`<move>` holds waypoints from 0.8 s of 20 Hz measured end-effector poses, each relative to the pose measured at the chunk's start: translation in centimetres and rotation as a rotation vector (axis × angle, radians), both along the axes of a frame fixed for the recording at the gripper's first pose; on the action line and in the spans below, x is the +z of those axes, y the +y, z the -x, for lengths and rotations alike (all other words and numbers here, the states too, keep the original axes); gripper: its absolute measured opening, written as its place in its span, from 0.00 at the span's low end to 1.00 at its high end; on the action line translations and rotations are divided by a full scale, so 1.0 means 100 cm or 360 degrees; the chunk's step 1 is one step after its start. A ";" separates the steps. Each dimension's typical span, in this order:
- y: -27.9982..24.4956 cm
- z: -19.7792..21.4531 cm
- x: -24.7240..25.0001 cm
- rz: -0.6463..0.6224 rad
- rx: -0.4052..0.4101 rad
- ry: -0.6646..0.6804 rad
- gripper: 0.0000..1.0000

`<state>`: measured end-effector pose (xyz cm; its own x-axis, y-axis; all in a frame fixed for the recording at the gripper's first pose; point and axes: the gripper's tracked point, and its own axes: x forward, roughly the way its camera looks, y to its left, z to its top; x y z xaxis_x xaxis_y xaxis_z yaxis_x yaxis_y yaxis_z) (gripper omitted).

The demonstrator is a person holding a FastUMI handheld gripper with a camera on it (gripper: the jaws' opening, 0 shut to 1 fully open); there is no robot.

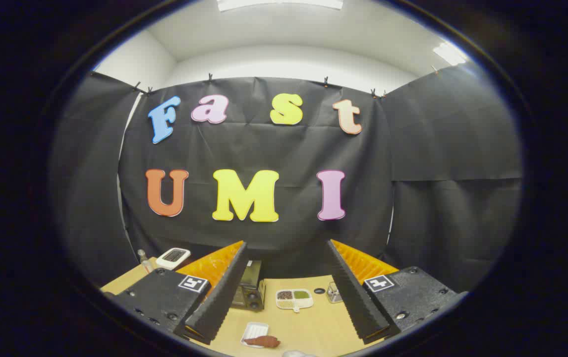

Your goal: Open the toaster oven, put the food inside, and close the toaster oven door.

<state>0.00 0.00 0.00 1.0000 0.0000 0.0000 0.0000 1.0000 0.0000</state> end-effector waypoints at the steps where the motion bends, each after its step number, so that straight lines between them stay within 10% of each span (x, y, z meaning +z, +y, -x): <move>1: 0.001 -0.001 0.000 0.0001 0.0000 0.0005 0.99; 16: 0.048 -0.047 -0.034 0.0011 0.0061 0.0058 1.00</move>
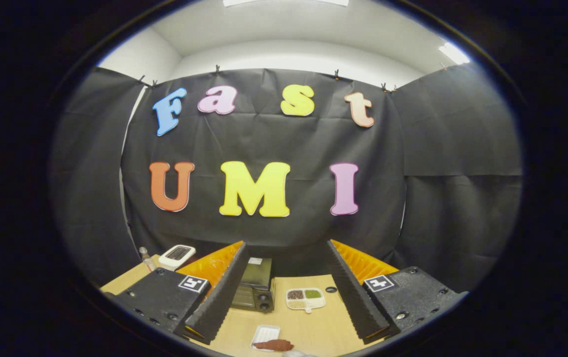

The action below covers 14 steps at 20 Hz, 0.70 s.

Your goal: Open the toaster oven, put the food inside, and close the toaster oven door.

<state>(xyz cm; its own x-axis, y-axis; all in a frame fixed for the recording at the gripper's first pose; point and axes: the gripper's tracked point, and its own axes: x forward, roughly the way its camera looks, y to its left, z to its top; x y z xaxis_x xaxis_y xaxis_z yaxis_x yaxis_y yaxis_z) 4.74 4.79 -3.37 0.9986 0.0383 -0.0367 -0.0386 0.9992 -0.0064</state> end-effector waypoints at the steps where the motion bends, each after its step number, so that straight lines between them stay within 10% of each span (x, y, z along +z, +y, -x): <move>1: 0.009 -0.006 -0.006 0.0007 0.0016 0.0003 1.00; 14: 0.171 -0.129 -0.156 0.0068 0.0165 0.0203 1.00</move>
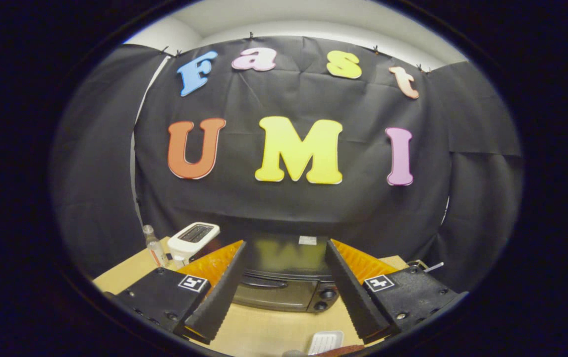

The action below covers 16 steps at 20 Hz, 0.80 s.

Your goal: Open the toaster oven, put the food inside, and close the toaster oven door.

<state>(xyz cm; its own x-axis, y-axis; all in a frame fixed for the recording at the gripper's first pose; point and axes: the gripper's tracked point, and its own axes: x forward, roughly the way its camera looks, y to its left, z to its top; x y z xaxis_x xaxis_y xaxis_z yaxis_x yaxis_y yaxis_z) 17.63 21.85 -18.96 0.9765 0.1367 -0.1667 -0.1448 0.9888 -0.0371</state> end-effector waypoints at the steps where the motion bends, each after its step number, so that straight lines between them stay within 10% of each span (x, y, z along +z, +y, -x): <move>1: 0.013 -0.010 -0.013 0.0000 0.0008 0.0033 1.00; 16: 0.050 -0.066 -0.112 -0.0071 -0.0150 0.0316 1.00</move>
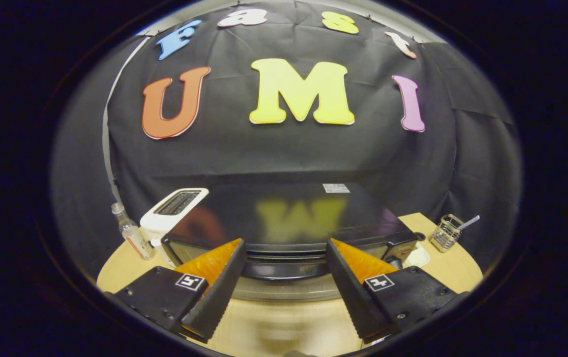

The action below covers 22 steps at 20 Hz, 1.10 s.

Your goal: Open the toaster oven, put the food inside, and close the toaster oven door.

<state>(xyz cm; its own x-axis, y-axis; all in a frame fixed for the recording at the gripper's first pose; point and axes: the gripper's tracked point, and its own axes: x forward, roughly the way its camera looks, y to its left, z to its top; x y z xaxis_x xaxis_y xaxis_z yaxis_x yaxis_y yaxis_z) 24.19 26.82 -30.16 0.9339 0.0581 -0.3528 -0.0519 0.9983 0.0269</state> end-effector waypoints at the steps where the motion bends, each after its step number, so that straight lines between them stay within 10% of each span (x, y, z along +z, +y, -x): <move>1: 0.000 0.003 0.000 0.0006 0.0005 0.0000 1.00; 22: -0.009 0.124 -0.072 0.0121 0.0101 0.0199 1.00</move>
<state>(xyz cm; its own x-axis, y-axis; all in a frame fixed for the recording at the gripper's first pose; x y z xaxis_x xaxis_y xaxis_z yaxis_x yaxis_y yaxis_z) 11.76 25.93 -37.34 0.8777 0.0845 -0.4717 -0.1162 0.9925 -0.0384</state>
